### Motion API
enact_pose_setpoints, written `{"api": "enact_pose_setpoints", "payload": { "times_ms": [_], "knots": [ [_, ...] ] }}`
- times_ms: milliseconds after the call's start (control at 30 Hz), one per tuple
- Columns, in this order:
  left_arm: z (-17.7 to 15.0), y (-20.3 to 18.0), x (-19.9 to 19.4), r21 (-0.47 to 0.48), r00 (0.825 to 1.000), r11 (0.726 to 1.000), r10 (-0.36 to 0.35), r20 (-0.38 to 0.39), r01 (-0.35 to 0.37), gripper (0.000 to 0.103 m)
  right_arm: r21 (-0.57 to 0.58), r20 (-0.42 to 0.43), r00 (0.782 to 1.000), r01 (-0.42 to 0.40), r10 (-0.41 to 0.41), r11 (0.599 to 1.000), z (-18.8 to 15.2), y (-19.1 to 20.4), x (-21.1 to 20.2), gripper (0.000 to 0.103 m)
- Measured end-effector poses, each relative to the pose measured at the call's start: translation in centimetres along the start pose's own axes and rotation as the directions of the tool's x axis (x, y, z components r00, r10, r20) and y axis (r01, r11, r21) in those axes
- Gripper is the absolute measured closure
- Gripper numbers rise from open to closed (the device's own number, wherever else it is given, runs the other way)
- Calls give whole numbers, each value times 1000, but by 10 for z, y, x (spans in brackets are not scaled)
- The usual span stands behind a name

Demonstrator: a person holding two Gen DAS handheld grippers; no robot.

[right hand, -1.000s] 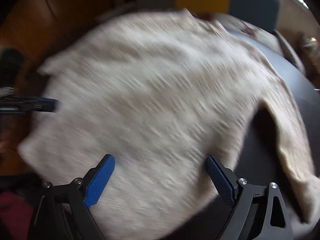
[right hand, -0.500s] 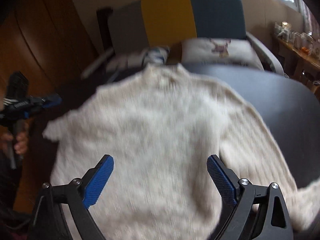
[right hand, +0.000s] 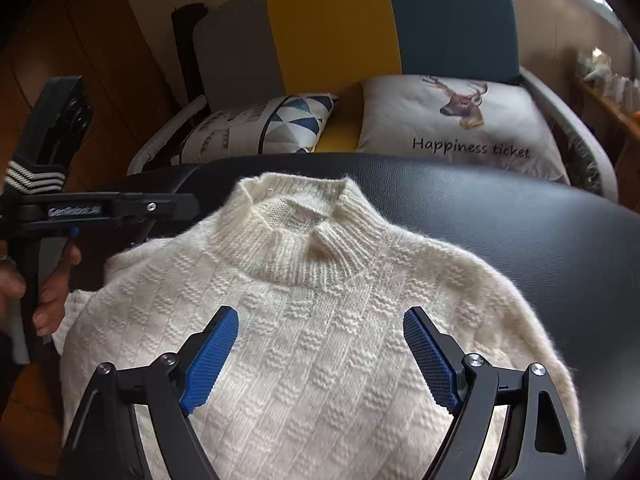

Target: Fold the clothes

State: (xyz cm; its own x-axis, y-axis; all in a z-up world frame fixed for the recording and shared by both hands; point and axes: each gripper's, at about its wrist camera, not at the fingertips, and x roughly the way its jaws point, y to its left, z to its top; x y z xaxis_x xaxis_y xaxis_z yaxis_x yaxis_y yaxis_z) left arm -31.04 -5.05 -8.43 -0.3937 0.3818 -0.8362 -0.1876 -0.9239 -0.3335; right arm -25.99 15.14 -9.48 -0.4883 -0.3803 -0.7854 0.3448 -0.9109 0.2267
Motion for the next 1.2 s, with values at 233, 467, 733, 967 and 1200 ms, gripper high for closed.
{"api": "enact_pose_setpoints", "payload": {
  "times_ms": [233,467,733,967,1200],
  "knots": [
    [12,-10,44,80,992,993,89,-85,-82,78,18,-15,1000,5,-4,1000,5,-12,26,17],
    [-2,1,50,33,975,975,222,7,-222,94,-26,-33,985,168,-169,985,-4,-20,41,17],
    [-4,-13,22,-44,996,997,-60,59,63,86,14,6,997,82,-82,997,-6,-25,26,15],
    [27,-37,59,-75,955,960,-277,-106,270,80,63,46,998,-37,35,997,-16,-30,24,15],
    [32,-40,99,-108,938,951,-305,-165,290,79,93,91,991,-108,99,990,-24,-36,26,12]
  ]
}}
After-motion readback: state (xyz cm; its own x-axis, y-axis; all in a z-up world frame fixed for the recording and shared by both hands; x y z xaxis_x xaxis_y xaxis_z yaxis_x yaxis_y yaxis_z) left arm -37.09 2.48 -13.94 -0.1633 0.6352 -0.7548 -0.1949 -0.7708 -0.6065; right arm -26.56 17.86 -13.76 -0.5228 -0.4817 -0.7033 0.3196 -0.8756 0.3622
